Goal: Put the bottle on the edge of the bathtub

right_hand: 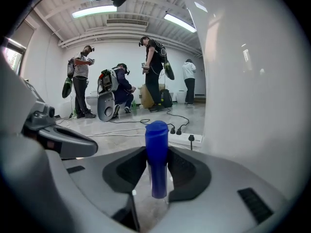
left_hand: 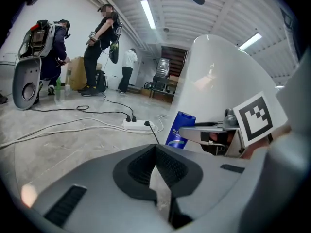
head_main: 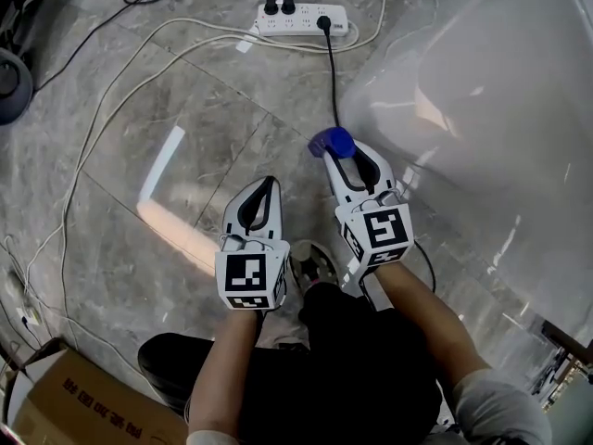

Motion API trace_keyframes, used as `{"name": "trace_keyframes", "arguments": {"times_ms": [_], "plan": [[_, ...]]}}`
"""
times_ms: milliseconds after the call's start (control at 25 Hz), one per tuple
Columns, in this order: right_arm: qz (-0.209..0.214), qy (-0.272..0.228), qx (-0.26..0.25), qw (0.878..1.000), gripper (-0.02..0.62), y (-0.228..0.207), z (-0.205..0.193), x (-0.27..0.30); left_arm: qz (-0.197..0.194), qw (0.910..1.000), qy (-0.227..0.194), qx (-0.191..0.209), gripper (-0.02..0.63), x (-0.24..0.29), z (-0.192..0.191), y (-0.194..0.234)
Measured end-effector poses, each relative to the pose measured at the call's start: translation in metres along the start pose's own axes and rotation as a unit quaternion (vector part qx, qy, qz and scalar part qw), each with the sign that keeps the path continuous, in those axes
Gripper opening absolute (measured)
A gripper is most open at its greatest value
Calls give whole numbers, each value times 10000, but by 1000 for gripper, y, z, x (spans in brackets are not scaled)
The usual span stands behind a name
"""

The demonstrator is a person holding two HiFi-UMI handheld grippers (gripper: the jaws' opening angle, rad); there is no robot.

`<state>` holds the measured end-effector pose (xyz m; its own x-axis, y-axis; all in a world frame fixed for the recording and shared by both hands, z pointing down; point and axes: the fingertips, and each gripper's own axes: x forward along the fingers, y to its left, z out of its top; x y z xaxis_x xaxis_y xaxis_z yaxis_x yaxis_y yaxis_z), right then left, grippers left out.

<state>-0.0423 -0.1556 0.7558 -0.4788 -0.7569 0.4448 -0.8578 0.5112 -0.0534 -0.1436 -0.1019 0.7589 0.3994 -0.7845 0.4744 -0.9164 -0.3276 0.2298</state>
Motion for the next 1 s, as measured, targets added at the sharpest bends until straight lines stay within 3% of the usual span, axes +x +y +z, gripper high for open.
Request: {"name": "trace_keyframes", "arguments": {"times_ms": [320,1000], "plan": [[-269,98,80,9996,146,-8,-16,26,144,9996,115,-213,11,-4,-22,2],[-602,165,106,9980,144,-21,-33,35,165,9995,174,-184,11,-8,-33,0]]}}
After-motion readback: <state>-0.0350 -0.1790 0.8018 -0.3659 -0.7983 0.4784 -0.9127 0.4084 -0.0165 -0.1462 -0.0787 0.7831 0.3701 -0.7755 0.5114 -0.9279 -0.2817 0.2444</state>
